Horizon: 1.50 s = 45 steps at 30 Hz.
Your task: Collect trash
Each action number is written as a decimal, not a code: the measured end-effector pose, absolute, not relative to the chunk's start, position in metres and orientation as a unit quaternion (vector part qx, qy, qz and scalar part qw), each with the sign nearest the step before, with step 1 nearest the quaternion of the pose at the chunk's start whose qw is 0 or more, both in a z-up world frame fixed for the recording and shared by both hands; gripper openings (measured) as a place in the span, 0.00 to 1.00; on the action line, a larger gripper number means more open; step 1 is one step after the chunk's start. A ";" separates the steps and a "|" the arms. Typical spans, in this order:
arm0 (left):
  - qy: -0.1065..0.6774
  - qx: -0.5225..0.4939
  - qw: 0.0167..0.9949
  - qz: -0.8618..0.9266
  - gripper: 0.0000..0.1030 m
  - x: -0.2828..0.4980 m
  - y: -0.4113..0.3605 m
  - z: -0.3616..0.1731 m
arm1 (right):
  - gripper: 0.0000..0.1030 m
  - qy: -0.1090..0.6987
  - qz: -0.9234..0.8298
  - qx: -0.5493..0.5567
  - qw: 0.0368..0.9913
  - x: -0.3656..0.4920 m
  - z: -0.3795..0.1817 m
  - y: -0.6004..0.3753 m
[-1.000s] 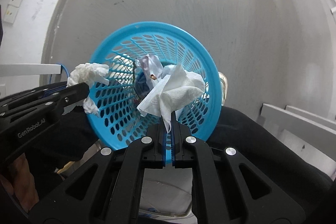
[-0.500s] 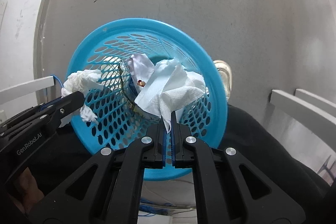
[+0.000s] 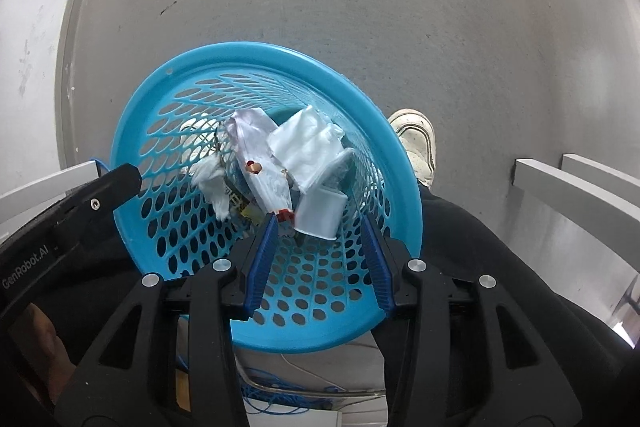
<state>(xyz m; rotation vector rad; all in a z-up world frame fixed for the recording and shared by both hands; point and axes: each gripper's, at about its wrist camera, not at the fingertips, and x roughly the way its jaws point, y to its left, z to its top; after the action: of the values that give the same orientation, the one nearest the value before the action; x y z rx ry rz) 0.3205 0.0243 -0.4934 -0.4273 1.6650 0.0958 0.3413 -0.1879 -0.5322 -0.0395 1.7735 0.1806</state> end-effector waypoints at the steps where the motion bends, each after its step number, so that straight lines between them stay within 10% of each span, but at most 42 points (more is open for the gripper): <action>1: 0.731 -0.188 0.654 0.042 0.44 0.321 0.025 -0.491 | 0.40 0.772 0.079 -0.020 0.630 0.341 -0.531 -0.187; 45: 0.566 -0.112 0.815 -0.062 0.71 0.147 0.013 -0.281 | 0.70 0.583 0.209 -0.080 0.781 0.201 -0.305 -0.213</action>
<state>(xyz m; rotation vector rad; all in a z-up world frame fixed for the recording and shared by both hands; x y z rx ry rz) 0.1468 0.0129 -0.2809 -0.2381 1.2075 -0.1313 0.2014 -0.2126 -0.3050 -0.1723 1.2590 0.4508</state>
